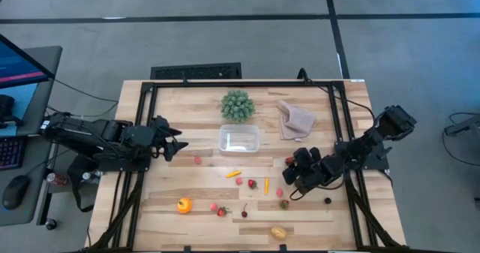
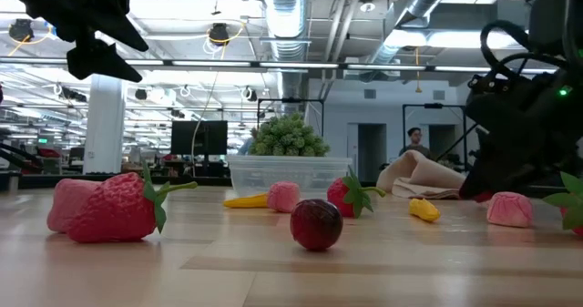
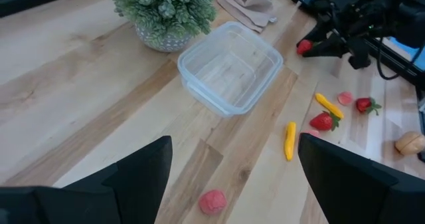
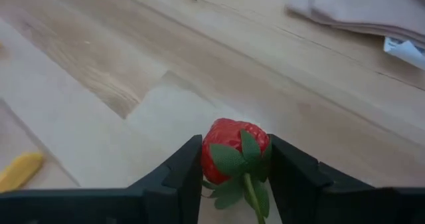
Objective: Pick and placing Produce into tupperware
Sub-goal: Put the red strawberry into the transparent container
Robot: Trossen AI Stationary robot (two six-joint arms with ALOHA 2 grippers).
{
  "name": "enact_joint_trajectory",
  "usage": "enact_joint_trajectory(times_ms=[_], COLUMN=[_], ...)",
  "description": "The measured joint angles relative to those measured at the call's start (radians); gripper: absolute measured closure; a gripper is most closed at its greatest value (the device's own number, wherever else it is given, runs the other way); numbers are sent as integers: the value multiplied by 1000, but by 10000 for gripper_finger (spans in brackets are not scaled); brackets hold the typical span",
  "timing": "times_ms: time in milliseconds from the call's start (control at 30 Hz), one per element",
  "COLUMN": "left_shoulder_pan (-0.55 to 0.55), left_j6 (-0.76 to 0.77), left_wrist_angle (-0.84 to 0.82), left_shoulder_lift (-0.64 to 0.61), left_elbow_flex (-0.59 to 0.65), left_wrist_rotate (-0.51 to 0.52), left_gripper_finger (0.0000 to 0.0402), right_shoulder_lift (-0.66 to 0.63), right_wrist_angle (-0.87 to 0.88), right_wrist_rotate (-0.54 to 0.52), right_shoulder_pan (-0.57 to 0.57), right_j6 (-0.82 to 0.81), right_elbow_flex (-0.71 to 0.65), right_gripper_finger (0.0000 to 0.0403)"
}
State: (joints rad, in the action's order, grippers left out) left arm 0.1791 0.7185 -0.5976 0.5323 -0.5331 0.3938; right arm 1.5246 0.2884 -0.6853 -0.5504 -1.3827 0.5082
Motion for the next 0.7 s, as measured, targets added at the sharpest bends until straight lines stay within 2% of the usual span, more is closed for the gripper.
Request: enact_joint_trajectory(times_ms=[200,333,533,700], left_shoulder_pan=[0,0,0,0], left_j6=[0,0,-24,-31], left_wrist_angle=[-14,-24,-24,-24], left_shoulder_lift=[0,0,0,0], left_elbow_flex=[0,0,0,0], left_wrist_rotate=[14,14,25,41], left_gripper_finger=[86,86,86,86], right_shoulder_lift=[-36,-102,-241,-347], right_wrist_angle=[-37,-42,-147,-297], right_wrist_rotate=[-11,-25,-34,-37], right_shoulder_pan=[-24,-37,-18,36], right_j6=[4,26,219,412], right_elbow_flex=[3,3,3,4], right_gripper_finger=[246,246,267,255])
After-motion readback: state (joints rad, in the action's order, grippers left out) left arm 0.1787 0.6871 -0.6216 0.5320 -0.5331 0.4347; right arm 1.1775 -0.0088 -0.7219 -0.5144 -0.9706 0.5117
